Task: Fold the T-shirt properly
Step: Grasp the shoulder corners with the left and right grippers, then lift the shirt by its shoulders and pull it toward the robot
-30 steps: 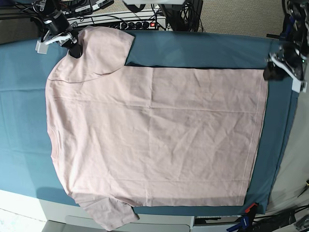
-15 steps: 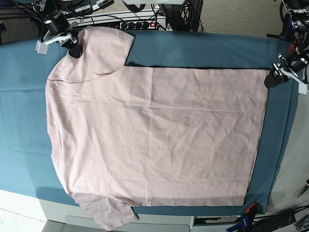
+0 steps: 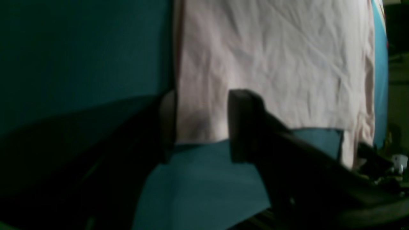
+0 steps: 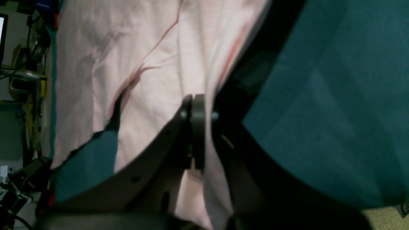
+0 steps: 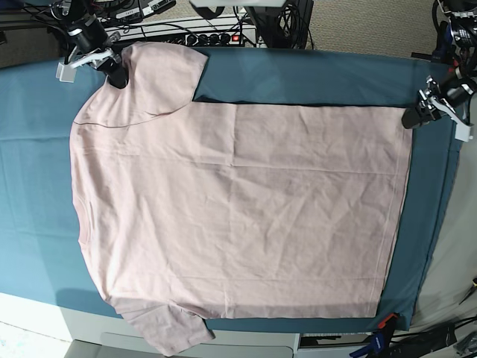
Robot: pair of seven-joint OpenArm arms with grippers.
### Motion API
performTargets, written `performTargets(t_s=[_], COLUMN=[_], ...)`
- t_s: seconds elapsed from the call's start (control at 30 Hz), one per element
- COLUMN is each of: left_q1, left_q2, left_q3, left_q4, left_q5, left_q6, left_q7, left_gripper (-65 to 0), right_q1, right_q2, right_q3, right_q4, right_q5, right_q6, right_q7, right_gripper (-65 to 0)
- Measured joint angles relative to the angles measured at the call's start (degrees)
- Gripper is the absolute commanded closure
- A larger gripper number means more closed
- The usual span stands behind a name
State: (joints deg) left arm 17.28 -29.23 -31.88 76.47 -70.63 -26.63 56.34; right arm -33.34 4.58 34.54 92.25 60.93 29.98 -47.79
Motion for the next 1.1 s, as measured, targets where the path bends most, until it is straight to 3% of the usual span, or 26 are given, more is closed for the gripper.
performTargets(t_s=[0.17, 0.33, 0.47, 0.57, 0.67, 0.77, 1.1], left_q1=[-0.35, -0.50, -0.37, -0.28, -0.17, 0.79, 11.30], left_q2=[0.02, 0.04, 0.20, 0.31, 0.11, -0.59, -1.70], left_q3=[4.85, 5.20, 5.38, 5.53, 5.53, 5.60, 1.20], left_q4=[0.42, 0.39, 0.09, 0.07, 0.09, 1.44, 12.90], left_q5=[-1.11, -1.03, -0.02, -0.17, -0.20, -0.11, 3.34], left_q6=[-0.52, -0.48, -0.37, -0.37, -0.39, -1.16, -0.42], left_q7=[-0.66, -0.85, -0.37, -0.22, -0.17, 0.83, 3.93], left_gripper=[-23.0, -20.0, 0.0, 0.0, 0.0, 0.0, 0.0], right_q1=[0.00, -1.03, -1.18, -1.14, -1.14, -1.33, -5.66], right_q2=[0.00, 0.00, 0.00, 0.00, 0.00, 0.50, 6.91], right_q3=[0.00, -0.02, 0.00, 0.00, 0.00, -0.02, 0.07], right_q4=[0.00, 0.00, -0.04, -0.04, -0.07, -0.04, -0.02], right_q5=[-0.15, 1.73, 2.10, 2.19, 2.01, 2.21, 3.30], right_q6=[0.09, 0.09, 0.09, 0.09, 2.95, 3.10, 3.98], right_q7=[-0.02, -0.17, -0.22, -1.09, -2.12, -2.43, -4.31], right_gripper=[0.0, 0.0, 0.0, 0.0, 0.0, 0.0, 0.0])
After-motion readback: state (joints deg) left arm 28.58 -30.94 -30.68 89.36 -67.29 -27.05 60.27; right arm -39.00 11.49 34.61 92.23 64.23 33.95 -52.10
